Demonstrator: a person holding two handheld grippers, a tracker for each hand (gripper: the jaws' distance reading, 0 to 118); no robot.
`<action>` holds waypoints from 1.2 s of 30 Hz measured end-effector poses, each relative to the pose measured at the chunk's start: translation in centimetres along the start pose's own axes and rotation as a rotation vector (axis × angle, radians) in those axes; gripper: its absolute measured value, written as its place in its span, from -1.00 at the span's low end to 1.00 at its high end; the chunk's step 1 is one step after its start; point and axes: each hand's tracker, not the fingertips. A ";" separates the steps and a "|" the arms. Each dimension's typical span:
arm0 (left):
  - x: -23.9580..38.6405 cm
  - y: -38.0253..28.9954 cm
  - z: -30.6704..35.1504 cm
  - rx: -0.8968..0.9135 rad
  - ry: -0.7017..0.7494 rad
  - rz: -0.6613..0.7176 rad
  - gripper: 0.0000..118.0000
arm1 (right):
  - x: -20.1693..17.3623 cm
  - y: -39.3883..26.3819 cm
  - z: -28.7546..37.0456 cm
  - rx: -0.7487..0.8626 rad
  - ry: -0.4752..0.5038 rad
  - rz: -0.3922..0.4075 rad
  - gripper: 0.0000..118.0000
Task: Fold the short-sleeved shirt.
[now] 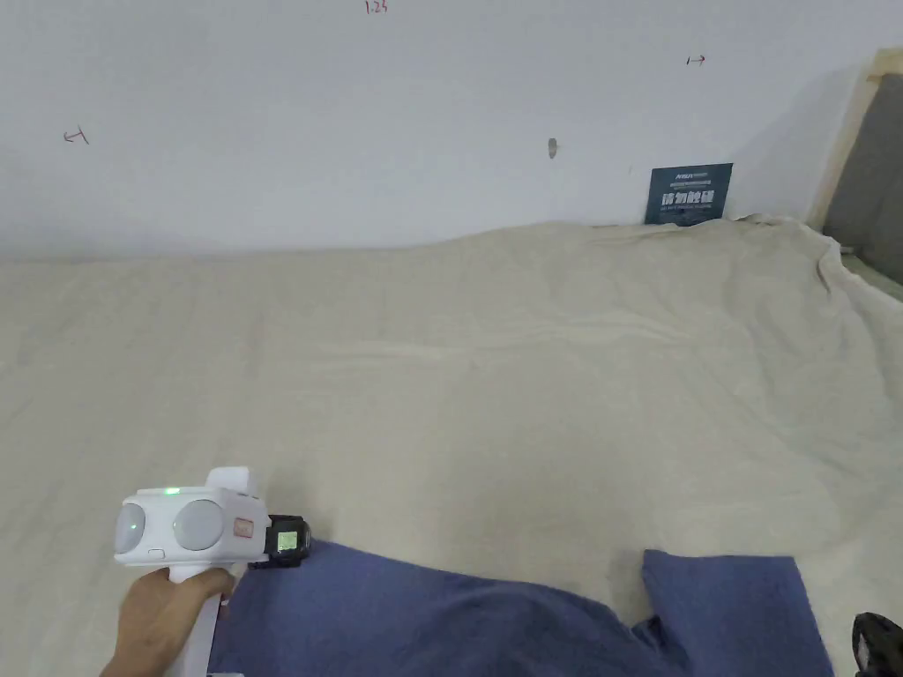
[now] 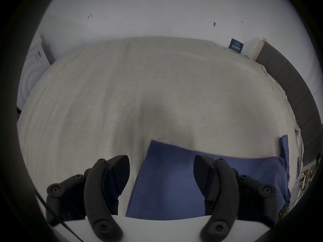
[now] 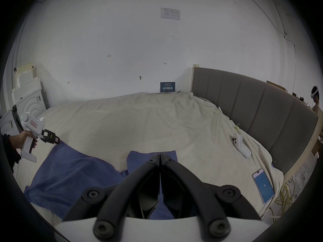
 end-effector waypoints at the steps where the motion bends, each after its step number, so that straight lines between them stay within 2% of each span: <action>1: 0.1 0.1 -0.6 -0.005 0.002 0.001 0.38 | 0.0 -0.2 -0.2 -0.007 -0.002 0.001 -1.00; 5: 0.9 -0.3 -2.8 -0.064 0.025 -0.036 0.34 | 0.1 -0.8 -0.6 -0.032 -0.010 -0.002 -1.00; 7: 1.7 -0.7 -2.8 -0.062 0.051 -0.070 0.26 | 0.3 -1.0 -0.4 -0.042 -0.017 -0.004 -1.00; 8: 1.9 -0.8 -2.4 -0.049 0.052 -0.067 0.15 | 0.3 -1.0 -0.3 -0.044 -0.020 -0.006 -1.00; 10: 2.1 -1.0 -1.9 -0.039 0.036 -0.077 -0.38 | 0.5 -1.0 -0.2 -0.047 -0.025 -0.009 -1.00; 11: 2.4 -1.2 -1.6 -0.014 0.041 -0.107 -0.75 | 0.6 -1.0 -0.1 -0.050 -0.024 -0.011 -1.00; 12: 2.8 -1.5 -1.5 -0.010 0.032 -0.139 -0.94 | 0.6 -0.9 -0.1 -0.053 -0.023 -0.011 -1.00; 14: 3.6 -1.9 -1.4 -0.023 0.060 -0.181 -0.96 | 0.6 -0.8 -0.1 -0.057 -0.023 -0.010 -1.00; 17: 3.7 -2.2 -0.2 -0.018 0.048 -0.175 -0.99 | 1.0 -0.3 -0.8 -0.072 -0.020 -0.023 -1.00; 20: 3.6 -2.1 2.8 0.082 0.012 -0.152 -0.99 | 2.2 -0.2 -2.7 -0.127 -0.009 -0.038 -1.00; 25: 3.2 -2.9 8.2 0.147 -0.016 -0.166 -0.99 | 3.7 -1.2 -7.5 -0.302 -0.013 -0.036 -0.95; 26: 3.5 -3.1 9.3 0.151 -0.021 -0.163 -0.99 | 3.7 -1.4 -8.2 -0.335 -0.012 -0.038 -0.80; 29: 3.3 -3.6 11.6 0.175 -0.036 -0.151 -0.99 | 3.7 -2.3 -10.3 -0.455 0.014 -0.073 0.21; 30: 3.1 -3.5 11.7 0.181 -0.038 -0.148 -0.99 | 3.7 -2.8 -11.1 -0.489 0.011 -0.079 0.40; 33: 3.0 -3.9 12.9 0.199 -0.035 -0.145 -0.99 | 3.9 -4.3 -13.6 -0.538 -0.005 -0.073 0.41; 36: 3.2 -4.4 13.8 0.207 -0.039 -0.126 -0.99 | 4.0 -5.3 -15.8 -0.615 -0.001 -0.032 0.39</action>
